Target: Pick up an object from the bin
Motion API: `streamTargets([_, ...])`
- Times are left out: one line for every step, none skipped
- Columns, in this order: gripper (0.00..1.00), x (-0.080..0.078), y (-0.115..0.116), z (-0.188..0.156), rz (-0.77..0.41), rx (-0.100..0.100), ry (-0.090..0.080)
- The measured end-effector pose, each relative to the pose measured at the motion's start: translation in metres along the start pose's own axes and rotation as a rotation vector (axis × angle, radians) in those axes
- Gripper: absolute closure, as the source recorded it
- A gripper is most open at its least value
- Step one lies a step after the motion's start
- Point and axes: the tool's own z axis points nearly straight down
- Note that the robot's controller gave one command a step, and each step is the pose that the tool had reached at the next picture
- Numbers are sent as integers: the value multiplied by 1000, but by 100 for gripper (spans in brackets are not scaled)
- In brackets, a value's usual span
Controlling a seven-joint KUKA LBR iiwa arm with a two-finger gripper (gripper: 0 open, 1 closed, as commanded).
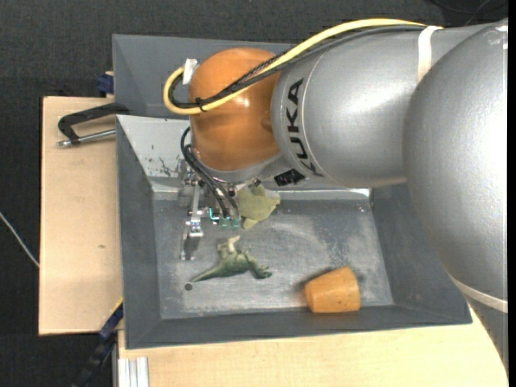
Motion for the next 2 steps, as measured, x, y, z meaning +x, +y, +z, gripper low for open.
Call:
streamTargets([0, 44, -86, 113, -248, -3, -14])
streamTargets([0, 52, -71, 82, -107, -3, -13])
